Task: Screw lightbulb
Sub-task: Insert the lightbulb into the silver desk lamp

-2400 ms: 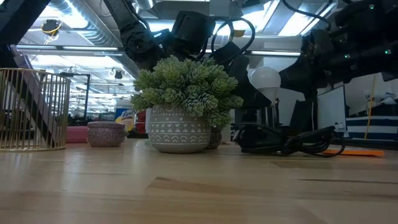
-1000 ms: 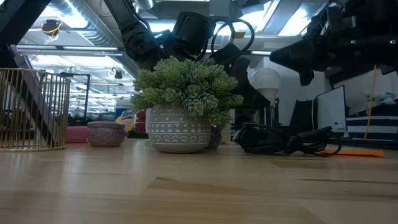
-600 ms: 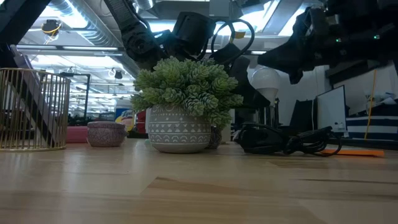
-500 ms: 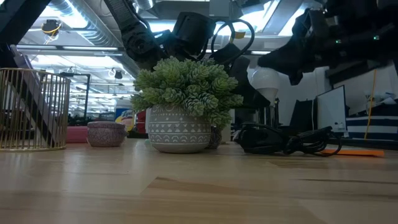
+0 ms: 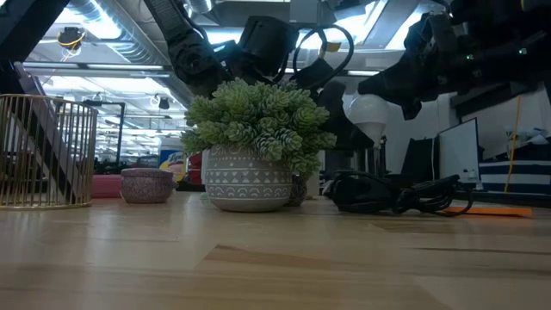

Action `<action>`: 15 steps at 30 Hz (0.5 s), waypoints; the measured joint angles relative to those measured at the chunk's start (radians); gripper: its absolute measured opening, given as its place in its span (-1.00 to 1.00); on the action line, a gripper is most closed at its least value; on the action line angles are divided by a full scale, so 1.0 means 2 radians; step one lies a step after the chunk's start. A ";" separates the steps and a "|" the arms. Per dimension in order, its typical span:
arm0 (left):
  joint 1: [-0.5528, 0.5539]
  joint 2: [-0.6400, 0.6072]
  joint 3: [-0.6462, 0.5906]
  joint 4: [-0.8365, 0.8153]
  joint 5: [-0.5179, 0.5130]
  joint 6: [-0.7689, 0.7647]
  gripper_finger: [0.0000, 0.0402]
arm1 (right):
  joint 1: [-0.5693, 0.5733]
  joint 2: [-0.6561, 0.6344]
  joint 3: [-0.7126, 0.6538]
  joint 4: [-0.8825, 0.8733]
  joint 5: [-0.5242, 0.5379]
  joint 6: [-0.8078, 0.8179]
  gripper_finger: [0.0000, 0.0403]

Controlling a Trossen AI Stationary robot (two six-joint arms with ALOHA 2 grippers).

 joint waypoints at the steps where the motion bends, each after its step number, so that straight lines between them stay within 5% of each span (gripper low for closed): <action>1: 0.000 -0.001 0.000 0.000 -0.003 0.001 -0.28 | 0.000 0.000 0.000 0.000 0.000 0.000 -0.75; 8: -0.002 -0.003 -0.001 0.003 -0.011 0.018 0.00 | 0.000 0.000 -0.001 -0.001 0.002 0.000 -0.75; 15: -0.011 -0.020 -0.001 -0.016 -0.014 0.039 0.06 | 0.000 0.000 -0.001 -0.001 0.000 0.001 -0.75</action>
